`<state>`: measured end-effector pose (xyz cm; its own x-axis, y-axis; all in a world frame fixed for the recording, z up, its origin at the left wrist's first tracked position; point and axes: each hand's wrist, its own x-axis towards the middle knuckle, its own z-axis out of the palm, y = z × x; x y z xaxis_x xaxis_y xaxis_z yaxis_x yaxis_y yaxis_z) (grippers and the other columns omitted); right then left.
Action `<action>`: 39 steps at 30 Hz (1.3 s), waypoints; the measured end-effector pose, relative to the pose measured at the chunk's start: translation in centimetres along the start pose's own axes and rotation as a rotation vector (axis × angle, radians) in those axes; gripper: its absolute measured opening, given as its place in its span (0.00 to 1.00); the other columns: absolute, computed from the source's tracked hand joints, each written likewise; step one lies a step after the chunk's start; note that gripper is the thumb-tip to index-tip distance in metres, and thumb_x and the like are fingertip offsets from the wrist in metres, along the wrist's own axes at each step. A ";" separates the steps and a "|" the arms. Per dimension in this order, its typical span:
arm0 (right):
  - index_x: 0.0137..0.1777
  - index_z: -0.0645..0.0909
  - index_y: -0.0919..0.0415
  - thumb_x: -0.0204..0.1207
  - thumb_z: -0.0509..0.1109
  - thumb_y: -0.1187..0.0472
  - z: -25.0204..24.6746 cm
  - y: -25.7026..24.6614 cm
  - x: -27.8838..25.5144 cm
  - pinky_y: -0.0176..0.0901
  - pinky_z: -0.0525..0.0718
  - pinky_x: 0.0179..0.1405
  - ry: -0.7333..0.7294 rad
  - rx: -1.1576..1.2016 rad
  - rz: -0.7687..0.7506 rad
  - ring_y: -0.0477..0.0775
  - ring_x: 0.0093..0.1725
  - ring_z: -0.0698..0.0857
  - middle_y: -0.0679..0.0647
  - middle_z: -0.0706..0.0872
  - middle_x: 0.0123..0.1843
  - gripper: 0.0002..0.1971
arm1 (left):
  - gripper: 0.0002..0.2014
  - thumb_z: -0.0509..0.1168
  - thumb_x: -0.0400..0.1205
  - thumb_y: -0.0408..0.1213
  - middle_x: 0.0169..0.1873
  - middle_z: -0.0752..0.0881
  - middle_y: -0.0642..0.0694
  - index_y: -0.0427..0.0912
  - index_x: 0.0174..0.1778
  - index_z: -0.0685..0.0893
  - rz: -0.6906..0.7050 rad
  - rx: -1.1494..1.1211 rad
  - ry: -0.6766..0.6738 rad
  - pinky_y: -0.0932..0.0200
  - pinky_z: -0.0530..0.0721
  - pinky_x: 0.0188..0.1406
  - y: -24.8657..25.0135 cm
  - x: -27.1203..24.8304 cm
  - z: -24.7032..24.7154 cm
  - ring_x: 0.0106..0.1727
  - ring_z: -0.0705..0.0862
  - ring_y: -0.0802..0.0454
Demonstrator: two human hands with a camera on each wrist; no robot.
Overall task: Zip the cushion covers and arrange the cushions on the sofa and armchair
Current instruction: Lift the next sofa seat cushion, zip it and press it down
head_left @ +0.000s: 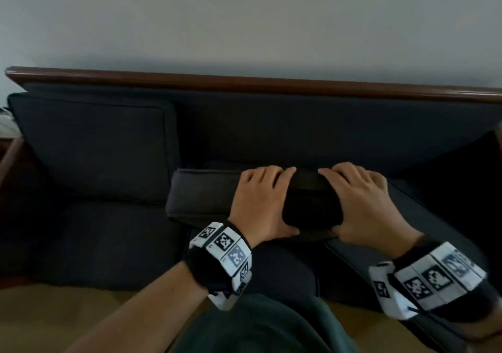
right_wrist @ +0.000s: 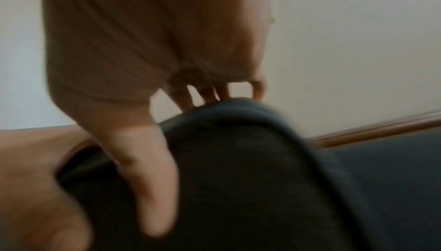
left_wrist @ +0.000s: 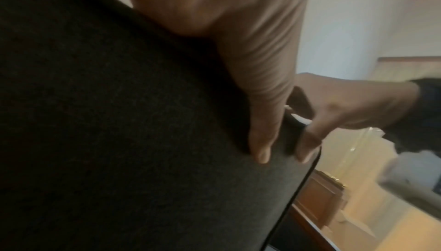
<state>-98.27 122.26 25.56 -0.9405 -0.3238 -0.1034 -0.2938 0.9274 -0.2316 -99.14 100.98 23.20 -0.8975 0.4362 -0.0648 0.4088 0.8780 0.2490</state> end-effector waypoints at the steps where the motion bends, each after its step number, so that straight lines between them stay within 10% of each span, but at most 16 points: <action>1: 0.75 0.72 0.60 0.51 0.73 0.45 0.4 -0.7 0.1 0.68 0.71 0.67 -0.037 -0.094 0.046 0.64 0.65 0.79 0.56 0.78 0.65 0.48 | 0.56 0.77 0.54 0.67 0.66 0.82 0.43 0.43 0.77 0.73 0.031 0.001 0.004 0.44 0.77 0.65 0.8 0.2 0.2 0.65 0.82 0.43; 11: 0.65 0.78 0.57 0.45 0.76 0.54 1.5 2.9 -1.1 0.61 0.69 0.70 0.046 -0.041 0.273 0.62 0.64 0.80 0.53 0.81 0.58 0.40 | 0.55 0.80 0.53 0.65 0.66 0.73 0.53 0.58 0.77 0.67 -0.096 -0.214 -0.085 0.46 0.73 0.72 -9.5 -2.8 -3.3 0.66 0.73 0.51; 17: 0.83 0.57 0.56 0.50 0.74 0.32 -0.7 0.6 0.6 0.60 0.68 0.74 -0.221 -0.066 0.062 0.60 0.69 0.73 0.53 0.72 0.69 0.61 | 0.56 0.82 0.52 0.56 0.63 0.71 0.55 0.63 0.77 0.62 -0.027 -0.426 0.039 0.43 0.71 0.69 -4.3 -0.3 -3.5 0.64 0.70 0.51; 27: 0.66 0.76 0.55 0.50 0.74 0.29 1.0 0.8 -3.5 0.51 0.80 0.58 0.147 0.109 0.038 0.55 0.56 0.83 0.49 0.83 0.58 0.46 | 0.58 0.84 0.58 0.54 0.78 0.68 0.53 0.51 0.81 0.58 0.194 -0.692 -0.070 0.48 0.71 0.79 -4.7 0.1 0.9 0.79 0.69 0.58; 39: 0.64 0.79 0.60 0.52 0.76 0.35 -0.7 -0.7 -2.3 0.41 0.75 0.56 0.372 0.353 -0.055 0.48 0.53 0.83 0.50 0.85 0.56 0.42 | 0.39 0.75 0.58 0.63 0.47 0.86 0.47 0.39 0.58 0.79 0.264 -0.315 0.100 0.51 0.84 0.47 -5.5 -1.1 -6.2 0.44 0.87 0.45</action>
<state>-96.04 122.48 26.68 -0.9411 -0.2222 0.2548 -0.3296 0.7704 -0.5458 -101.46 94.46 27.92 -0.7870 0.6029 0.1311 0.5698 0.6288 0.5291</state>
